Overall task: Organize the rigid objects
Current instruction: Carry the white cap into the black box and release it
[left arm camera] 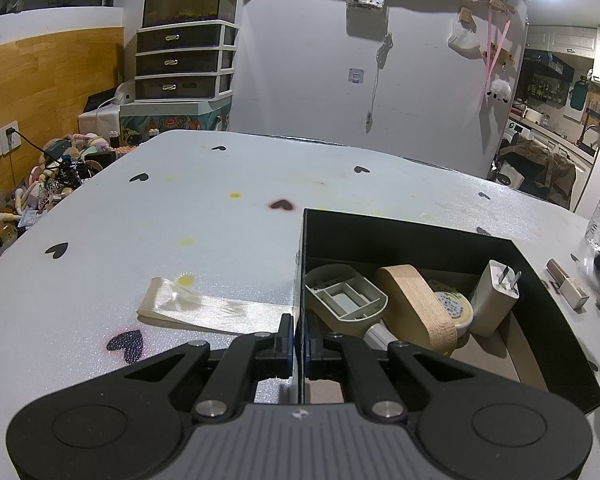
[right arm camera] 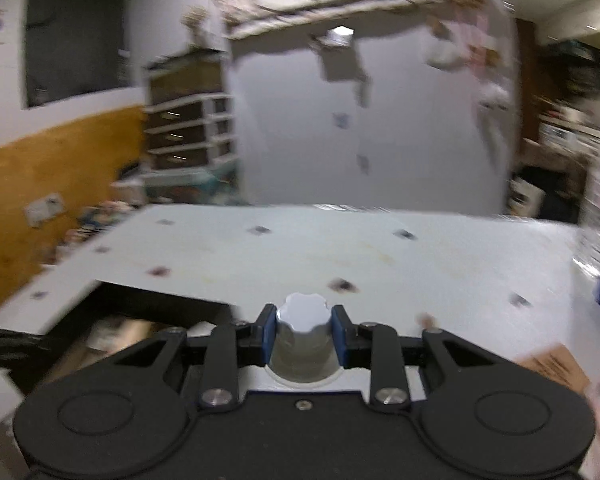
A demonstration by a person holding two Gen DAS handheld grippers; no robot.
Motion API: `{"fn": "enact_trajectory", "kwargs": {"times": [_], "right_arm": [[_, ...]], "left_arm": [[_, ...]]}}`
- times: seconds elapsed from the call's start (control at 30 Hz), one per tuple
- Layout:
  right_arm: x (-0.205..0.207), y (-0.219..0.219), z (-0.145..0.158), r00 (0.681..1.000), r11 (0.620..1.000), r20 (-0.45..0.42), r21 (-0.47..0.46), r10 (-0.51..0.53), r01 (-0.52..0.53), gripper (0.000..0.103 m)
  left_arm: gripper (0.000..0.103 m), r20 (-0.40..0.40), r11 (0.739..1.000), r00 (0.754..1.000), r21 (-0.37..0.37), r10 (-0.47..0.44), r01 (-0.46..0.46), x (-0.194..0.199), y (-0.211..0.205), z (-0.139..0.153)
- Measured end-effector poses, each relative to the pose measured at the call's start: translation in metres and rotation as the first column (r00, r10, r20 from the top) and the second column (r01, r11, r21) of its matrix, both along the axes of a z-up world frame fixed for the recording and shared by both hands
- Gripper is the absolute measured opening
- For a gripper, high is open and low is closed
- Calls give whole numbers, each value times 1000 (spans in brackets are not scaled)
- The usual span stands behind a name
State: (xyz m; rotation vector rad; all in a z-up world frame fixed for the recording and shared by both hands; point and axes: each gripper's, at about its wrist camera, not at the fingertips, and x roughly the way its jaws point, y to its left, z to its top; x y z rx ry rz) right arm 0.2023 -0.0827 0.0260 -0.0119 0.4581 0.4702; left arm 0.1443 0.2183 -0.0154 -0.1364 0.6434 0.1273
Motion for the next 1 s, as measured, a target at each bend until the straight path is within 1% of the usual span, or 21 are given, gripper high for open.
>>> {"fn": "enact_trajectory", "kwargs": {"times": [0.1, 0.17, 0.27, 0.37, 0.43, 0.57, 0.87, 1.0], "right_arm": [[-6, 19, 7, 993, 993, 2, 10, 114, -114, 30], [-10, 32, 7, 982, 982, -15, 7, 186, -186, 30], [-13, 52, 2, 959, 960, -54, -13, 278, -279, 30], [-15, 71, -4, 935, 938, -107, -49, 337, -344, 30], [-13, 82, -9, 927, 929, -143, -86, 345, -359, 30], [-6, 93, -18, 930, 926, -187, -153, 316, -346, 30], [6, 102, -30, 938, 930, -228, -199, 262, -308, 30], [5, 103, -32, 938, 928, -229, -210, 259, -307, 37]], "left_arm": [[5, 0, 1000, 1000, 1, 0, 0, 0, 0, 0], [5, 0, 1000, 1000, 1, 0, 0, 0, 0, 0], [5, 0, 1000, 1000, 0, 0, 0, 0, 0, 0], [5, 0, 1000, 1000, 1, -1, 1, 0, 0, 0], [5, 0, 1000, 1000, 0, -1, 1, 0, 0, 0], [5, 1, 1000, 1000, -2, -1, 1, 0, 0, 0], [5, 2, 1000, 1000, -6, -3, 3, 0, 0, 0], [5, 2, 1000, 1000, -7, -2, 2, 1, 0, 0]]}}
